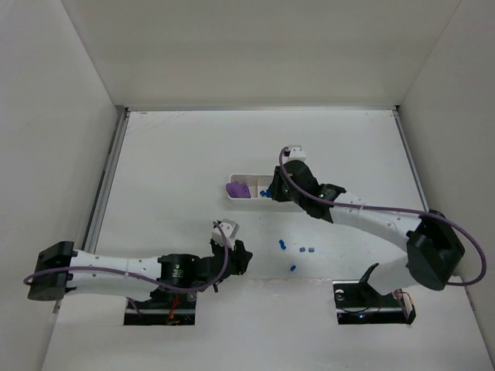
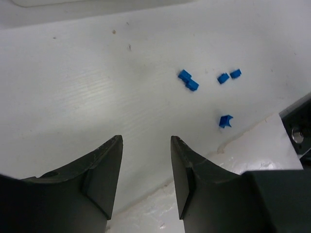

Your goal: Sort the legos into containers by color

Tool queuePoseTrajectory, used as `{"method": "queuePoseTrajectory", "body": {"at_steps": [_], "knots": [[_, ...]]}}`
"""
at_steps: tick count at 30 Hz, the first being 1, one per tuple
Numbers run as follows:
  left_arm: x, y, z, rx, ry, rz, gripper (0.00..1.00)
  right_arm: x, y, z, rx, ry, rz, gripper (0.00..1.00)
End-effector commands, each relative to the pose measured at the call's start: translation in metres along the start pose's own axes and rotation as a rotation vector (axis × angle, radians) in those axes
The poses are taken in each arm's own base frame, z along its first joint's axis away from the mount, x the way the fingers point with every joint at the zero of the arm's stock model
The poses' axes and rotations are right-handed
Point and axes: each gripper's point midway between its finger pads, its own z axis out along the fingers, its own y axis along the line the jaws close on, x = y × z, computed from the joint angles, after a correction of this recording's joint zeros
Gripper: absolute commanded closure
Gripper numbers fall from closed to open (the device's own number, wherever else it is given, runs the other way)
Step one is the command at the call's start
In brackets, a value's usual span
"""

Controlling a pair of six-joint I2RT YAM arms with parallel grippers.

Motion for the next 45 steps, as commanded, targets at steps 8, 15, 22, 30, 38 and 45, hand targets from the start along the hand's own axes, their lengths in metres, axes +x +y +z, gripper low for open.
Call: {"method": "queuePoseTrajectory", "body": {"at_steps": [8,15,22,30,38,45], "knots": [[0.028,-0.052,0.011,0.065,0.024,0.159,0.59,-0.047,0.01,0.063,0.028,-0.087,-0.001,0.71],[0.044,-0.094,0.017,0.134,0.03,0.219,0.56,-0.069,0.005,0.038,0.038,-0.189,0.036,0.47],[0.05,-0.125,0.021,0.183,0.032,0.278,0.52,-0.064,-0.011,-0.005,-0.007,-0.257,0.087,0.44],[0.067,-0.133,0.045,0.161,0.079,0.378,0.49,-0.039,-0.03,-0.027,-0.03,-0.274,0.141,0.44],[0.072,-0.134,0.071,0.107,0.077,0.46,0.5,-0.02,-0.057,-0.041,-0.022,-0.288,0.219,0.44],[0.081,-0.125,0.088,0.065,0.095,0.498,0.59,-0.01,-0.065,-0.052,-0.032,-0.305,0.257,0.45]]}}
